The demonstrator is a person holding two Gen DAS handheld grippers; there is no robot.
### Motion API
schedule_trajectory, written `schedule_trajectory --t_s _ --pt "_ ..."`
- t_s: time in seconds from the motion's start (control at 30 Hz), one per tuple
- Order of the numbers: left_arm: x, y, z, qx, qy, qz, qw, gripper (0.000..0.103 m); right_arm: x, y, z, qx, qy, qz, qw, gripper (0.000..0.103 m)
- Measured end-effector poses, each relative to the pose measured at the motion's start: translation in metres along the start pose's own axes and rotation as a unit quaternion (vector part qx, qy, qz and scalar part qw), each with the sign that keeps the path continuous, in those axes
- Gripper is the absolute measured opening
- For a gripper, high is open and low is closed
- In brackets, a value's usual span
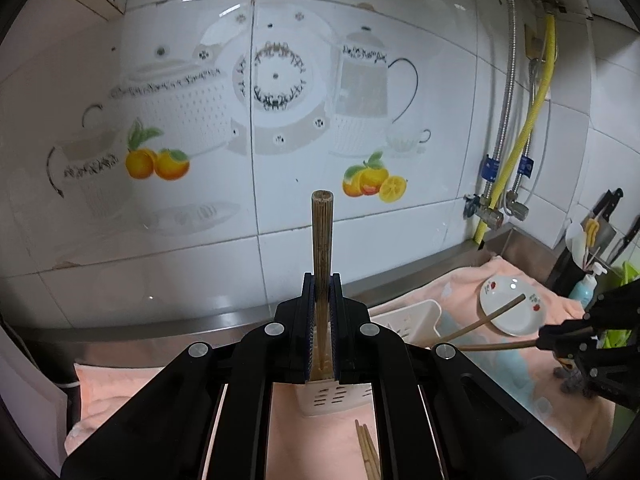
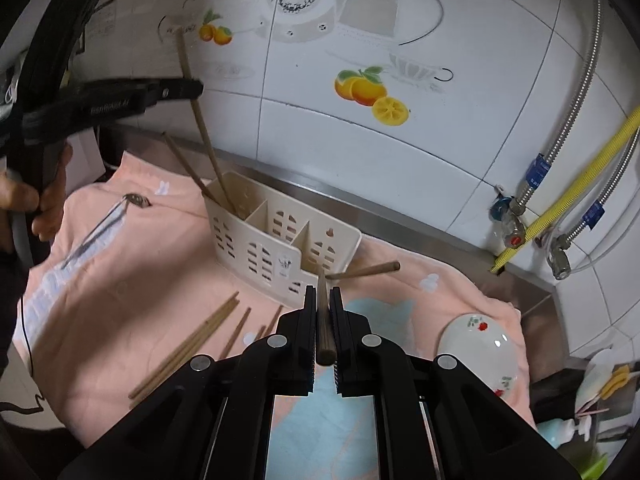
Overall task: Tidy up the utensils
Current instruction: 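Open both grippers to release the chopsticks into the cream holder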
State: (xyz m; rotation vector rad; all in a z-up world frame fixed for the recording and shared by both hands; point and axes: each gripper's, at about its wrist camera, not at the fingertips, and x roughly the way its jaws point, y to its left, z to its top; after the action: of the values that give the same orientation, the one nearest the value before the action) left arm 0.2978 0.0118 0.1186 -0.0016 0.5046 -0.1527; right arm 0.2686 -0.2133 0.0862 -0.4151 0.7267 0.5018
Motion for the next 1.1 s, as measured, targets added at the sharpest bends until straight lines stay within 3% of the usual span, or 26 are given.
schedule_trajectory --t_s 0.4,0.6,0.73,1.1 --pt "0.024 0.004 -0.009 -0.004 0.04 0.002 0.9992 0.006 0.029 -0.01 0.032 0.042 -0.011 0.024 0.999 0.007" --pt "0.022 0.007 -0.013 -0.004 0.038 0.004 0.9993 0.01 0.02 -0.01 0.028 0.048 -0.037 0.024 0.998 0.024" --pt "0.009 0.005 -0.017 -0.001 0.03 0.004 0.9995 0.016 0.007 -0.009 0.019 0.058 -0.056 0.031 0.996 0.025" --pt "-0.038 0.0 -0.065 -0.004 0.028 -0.001 0.9996 0.016 -0.02 0.033 -0.046 0.06 -0.087 0.058 0.993 0.029"
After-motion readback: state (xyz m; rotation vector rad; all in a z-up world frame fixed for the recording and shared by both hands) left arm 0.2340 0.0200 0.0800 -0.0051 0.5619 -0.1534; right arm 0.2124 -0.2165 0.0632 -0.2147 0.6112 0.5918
